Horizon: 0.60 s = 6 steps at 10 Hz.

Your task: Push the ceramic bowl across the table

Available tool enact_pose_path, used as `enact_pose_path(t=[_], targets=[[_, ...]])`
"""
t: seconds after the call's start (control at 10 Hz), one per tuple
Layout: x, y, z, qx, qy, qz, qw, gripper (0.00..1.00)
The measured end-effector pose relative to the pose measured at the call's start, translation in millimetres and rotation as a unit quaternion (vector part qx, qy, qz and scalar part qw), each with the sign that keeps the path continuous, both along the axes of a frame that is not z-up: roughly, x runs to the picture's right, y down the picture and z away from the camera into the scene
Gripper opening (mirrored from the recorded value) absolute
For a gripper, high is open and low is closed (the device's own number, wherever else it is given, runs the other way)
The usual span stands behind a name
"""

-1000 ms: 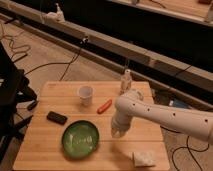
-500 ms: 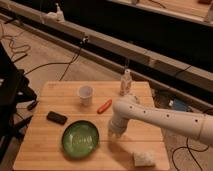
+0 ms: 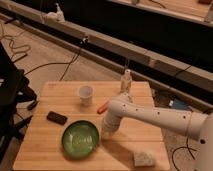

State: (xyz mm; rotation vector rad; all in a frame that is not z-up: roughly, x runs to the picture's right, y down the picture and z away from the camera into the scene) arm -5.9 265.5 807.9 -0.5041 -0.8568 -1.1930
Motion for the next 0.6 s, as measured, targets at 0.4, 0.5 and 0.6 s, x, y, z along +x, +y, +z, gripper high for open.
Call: enact_pose_path(t=[0.4, 0.5, 0.6], targets=[[-44.8, -0.9, 1.5, -0.005, -0.044, -0.022, 0.9988, 0.00], [-58.4, -0.8, -0.7, -0.008, -0.056, -0.030, 0.9980, 0.00], [-69.1, -0.8, -2.2, -0.011, -0.065, -0.034, 0.9973, 0.00]])
